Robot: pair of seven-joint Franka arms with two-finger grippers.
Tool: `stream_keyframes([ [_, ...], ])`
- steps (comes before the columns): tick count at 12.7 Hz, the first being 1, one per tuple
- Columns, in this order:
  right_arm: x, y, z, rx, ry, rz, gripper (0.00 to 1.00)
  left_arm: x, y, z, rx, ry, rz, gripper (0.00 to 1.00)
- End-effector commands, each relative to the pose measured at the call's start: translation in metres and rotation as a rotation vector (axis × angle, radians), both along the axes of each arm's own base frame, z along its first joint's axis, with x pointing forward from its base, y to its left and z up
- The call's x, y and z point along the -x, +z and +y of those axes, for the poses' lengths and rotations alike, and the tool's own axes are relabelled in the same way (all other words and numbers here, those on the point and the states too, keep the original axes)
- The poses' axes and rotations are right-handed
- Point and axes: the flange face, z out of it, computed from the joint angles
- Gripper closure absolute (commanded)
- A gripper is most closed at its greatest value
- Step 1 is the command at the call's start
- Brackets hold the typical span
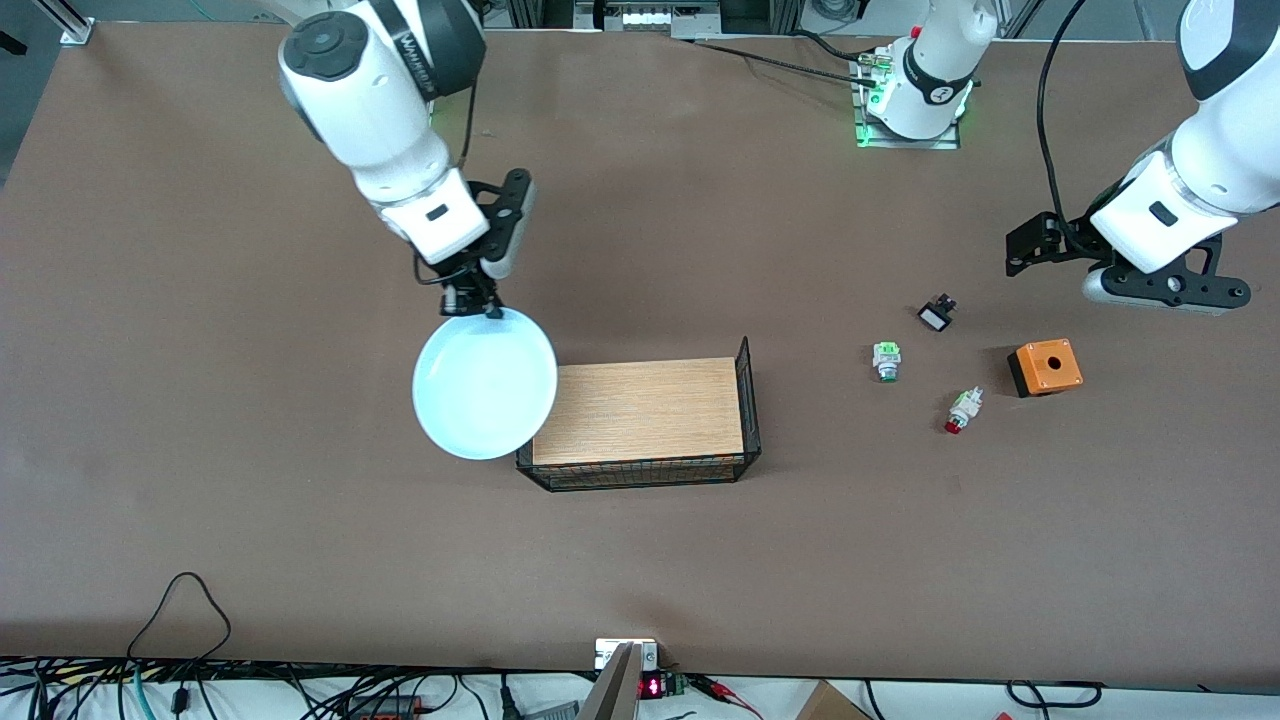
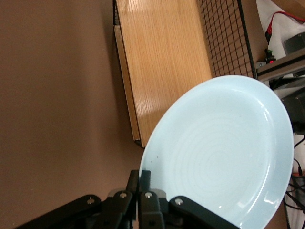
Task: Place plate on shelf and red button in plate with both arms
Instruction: 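Carry the plate with the right gripper onto the wooden board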
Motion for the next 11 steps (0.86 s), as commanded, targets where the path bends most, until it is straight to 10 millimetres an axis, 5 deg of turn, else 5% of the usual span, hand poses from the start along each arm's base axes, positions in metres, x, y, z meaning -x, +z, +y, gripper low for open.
stream_keyframes([
  [1,0.000,0.000,0.041,0.001,0.052,0.000,1.00,-0.004,0.005,0.000,-0.018,-0.025,0.004,0.00],
  [6,0.011,-0.019,0.106,0.089,0.024,0.009,1.00,-0.004,0.005,0.001,-0.020,-0.026,0.004,0.00],
  [11,0.029,-0.060,0.144,0.158,-0.027,-0.006,1.00,-0.004,0.004,0.000,-0.016,-0.025,0.012,0.00],
])
